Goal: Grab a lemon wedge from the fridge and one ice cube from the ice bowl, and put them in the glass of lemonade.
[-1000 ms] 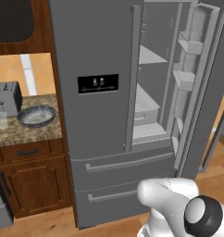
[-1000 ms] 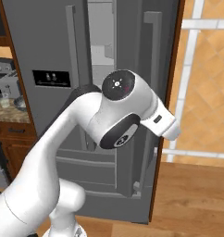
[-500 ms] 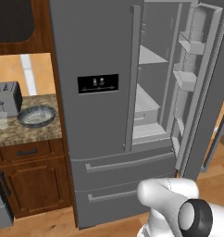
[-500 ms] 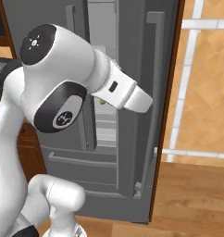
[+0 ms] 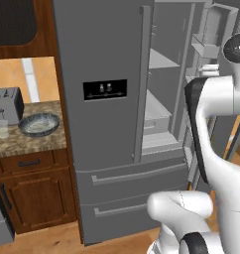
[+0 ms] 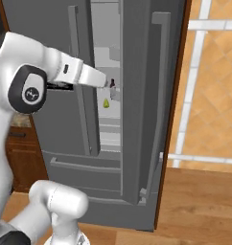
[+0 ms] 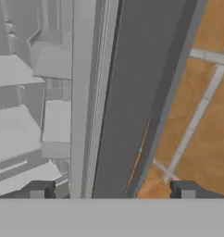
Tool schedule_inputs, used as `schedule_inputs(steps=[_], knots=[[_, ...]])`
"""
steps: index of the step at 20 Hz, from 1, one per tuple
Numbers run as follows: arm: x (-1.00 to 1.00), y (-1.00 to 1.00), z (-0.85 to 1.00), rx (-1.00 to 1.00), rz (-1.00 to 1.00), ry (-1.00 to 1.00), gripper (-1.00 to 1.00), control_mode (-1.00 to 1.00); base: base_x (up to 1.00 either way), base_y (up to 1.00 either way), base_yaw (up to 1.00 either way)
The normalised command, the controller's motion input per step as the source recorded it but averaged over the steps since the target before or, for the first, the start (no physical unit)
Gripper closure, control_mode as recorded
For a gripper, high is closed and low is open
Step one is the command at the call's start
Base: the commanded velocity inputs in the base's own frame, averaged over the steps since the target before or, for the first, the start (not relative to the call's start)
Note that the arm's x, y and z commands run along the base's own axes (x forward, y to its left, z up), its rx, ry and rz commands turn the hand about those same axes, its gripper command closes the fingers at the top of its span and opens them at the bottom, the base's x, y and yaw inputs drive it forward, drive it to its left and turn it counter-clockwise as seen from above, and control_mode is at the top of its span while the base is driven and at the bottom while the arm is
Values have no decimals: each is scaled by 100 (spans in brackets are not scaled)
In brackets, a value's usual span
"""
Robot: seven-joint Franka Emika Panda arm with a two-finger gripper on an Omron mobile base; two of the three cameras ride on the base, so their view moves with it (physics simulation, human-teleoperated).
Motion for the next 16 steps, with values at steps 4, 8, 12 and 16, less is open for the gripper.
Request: schedule_inputs(steps=[4, 8, 12, 16], knots=[[92, 80, -36, -22, -1, 16, -100, -100, 0, 0, 0], [81, 31, 0, -19, 1, 43, -100, -100, 0, 0, 0], [70, -1, -13, -10, 2, 41, -100, -100, 0, 0, 0], [26, -9, -19, -9, 3, 5, -100, -100, 0, 0, 0]])
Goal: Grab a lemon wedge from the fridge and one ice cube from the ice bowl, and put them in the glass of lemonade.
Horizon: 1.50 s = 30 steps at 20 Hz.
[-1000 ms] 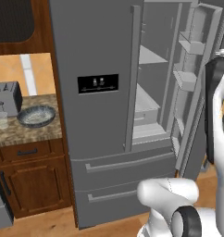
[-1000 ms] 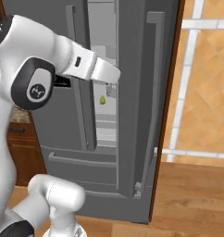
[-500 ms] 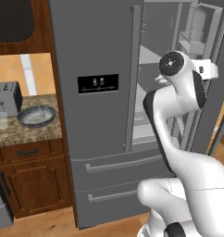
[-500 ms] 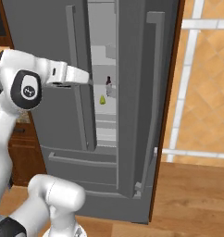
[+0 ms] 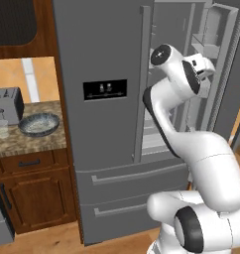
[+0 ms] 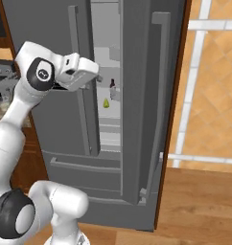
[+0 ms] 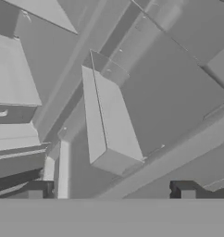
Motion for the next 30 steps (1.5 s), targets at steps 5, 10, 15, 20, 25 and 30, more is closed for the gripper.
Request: schedule_inputs(steps=[5, 10, 15, 20, 25, 30], knots=[[-1, -45, -39, -5, 0, -11, -100, -100, 0, 0, 0], [-1, -82, -25, -1, 0, -8, -100, -100, 0, 0, 0], [0, -81, 0, -1, 0, 0, -100, -100, 0, 0, 0], [0, -94, 0, 0, 0, 0, -100, -100, 0, 0, 0], [-29, -100, -12, 0, -6, 0, -100, -100, 0, 0, 0], [-48, -95, -12, 0, -8, 0, -100, -100, 0, 0, 0]])
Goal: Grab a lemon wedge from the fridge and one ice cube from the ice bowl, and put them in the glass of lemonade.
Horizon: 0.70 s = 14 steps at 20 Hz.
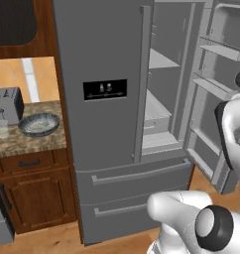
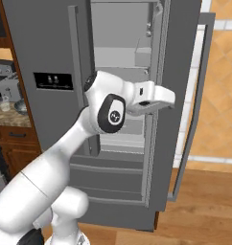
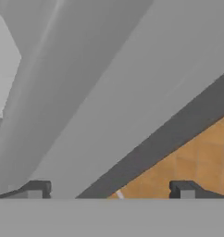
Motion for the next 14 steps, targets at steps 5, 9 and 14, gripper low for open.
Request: schedule_inputs(steps=[5, 9, 14], knots=[[-49, 26, 40, 0, 0, -5, -100, -100, 0, 0, 0], [-27, 97, 68, 0, 0, -10, -100, -100, 0, 0, 0], [0, 100, 4, 19, 0, -24, -100, -100, 0, 0, 0]])
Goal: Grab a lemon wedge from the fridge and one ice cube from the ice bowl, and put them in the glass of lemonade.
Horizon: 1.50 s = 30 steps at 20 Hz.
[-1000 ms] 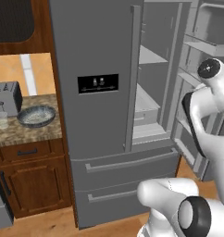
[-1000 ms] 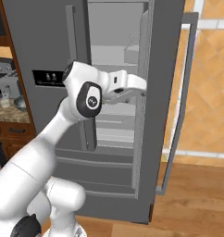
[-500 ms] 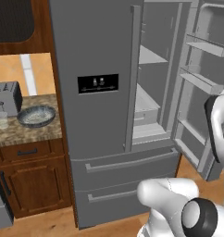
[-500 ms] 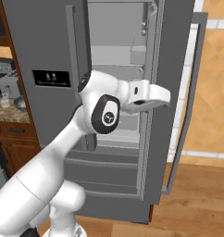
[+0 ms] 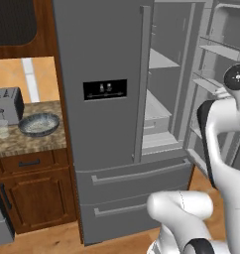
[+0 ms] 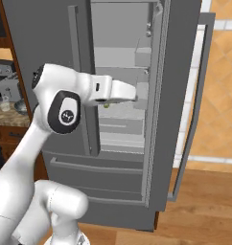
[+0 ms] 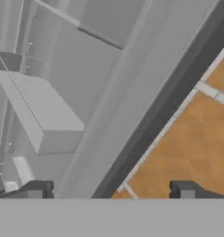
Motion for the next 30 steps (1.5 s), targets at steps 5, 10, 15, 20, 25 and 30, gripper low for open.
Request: schedule_inputs(steps=[5, 10, 15, 20, 25, 30], knots=[[2, 100, -20, 47, 1, -13, -100, -100, 0, 0, 0], [28, 100, -16, 43, 25, 0, -100, -100, 0, 0, 0], [8, 97, 9, 16, 47, 0, -100, -100, 0, 0, 0], [29, 56, 17, -3, 30, 3, -100, -100, 0, 0, 0], [62, 38, 0, 0, 0, 0, -100, -100, 0, 0, 0], [94, 18, -15, 0, 0, 0, -100, -100, 0, 0, 0]])
